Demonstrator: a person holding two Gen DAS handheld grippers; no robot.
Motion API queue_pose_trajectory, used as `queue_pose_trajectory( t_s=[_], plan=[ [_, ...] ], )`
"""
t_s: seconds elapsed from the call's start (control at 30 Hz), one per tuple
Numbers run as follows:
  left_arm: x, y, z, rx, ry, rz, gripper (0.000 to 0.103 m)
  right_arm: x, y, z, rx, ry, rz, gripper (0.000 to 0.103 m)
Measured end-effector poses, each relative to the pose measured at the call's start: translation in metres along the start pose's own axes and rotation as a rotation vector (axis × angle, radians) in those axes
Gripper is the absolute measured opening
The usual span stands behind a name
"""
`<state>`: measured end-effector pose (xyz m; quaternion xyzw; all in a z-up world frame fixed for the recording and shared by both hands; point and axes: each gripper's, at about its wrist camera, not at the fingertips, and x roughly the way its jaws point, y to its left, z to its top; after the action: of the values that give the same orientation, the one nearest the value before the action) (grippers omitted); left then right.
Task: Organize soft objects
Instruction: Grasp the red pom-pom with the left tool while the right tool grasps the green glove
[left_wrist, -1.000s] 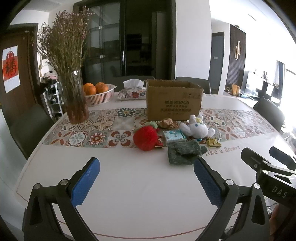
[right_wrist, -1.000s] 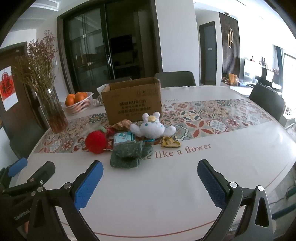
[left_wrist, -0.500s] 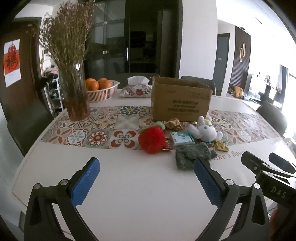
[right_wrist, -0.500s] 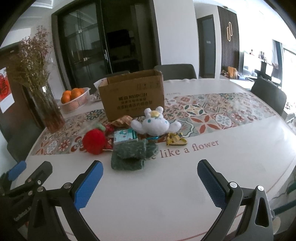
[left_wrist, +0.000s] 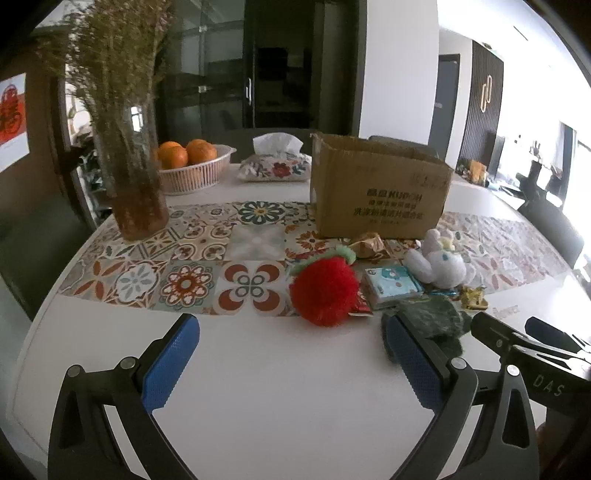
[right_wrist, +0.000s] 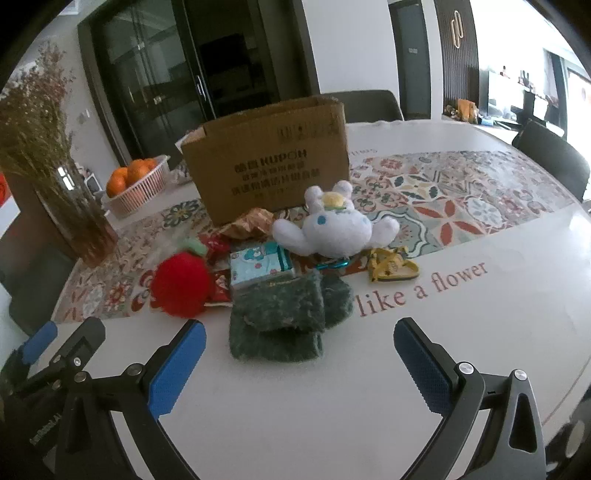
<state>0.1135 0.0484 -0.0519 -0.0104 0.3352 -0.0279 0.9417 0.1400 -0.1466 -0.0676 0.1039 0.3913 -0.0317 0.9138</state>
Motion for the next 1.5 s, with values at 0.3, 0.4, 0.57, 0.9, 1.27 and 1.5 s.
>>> queue_pose_trajectory(
  t_s=[0.3,0.4,0.57,0.9,1.27,1.5],
  plan=[
    [0.049,-0.002,0.013,0.052,0.056,-0.045,0.103,0.047,-0.002,0.005,0.036,0.088,-0.002,0.103],
    [0.065,-0.006,0.017,0.068,0.078,-0.068,0.103,0.063,-0.005,0.006,0.052,0.12,-0.001,0.103],
    [0.095,-0.008,0.023,0.072,0.135,-0.112,0.103,0.084,-0.004,0.005,0.063,0.171,0.0,0.102],
    [0.138,-0.012,0.031,0.055,0.197,-0.142,0.099,0.111,-0.006,0.009,0.085,0.214,0.014,0.101],
    [0.166,-0.015,0.028,0.039,0.268,-0.17,0.062,0.114,0.001,0.012,0.058,0.192,0.038,0.088],
    [0.167,-0.017,0.024,0.027,0.284,-0.184,0.043,0.111,0.003,0.01,0.051,0.182,0.08,0.07]
  ],
)
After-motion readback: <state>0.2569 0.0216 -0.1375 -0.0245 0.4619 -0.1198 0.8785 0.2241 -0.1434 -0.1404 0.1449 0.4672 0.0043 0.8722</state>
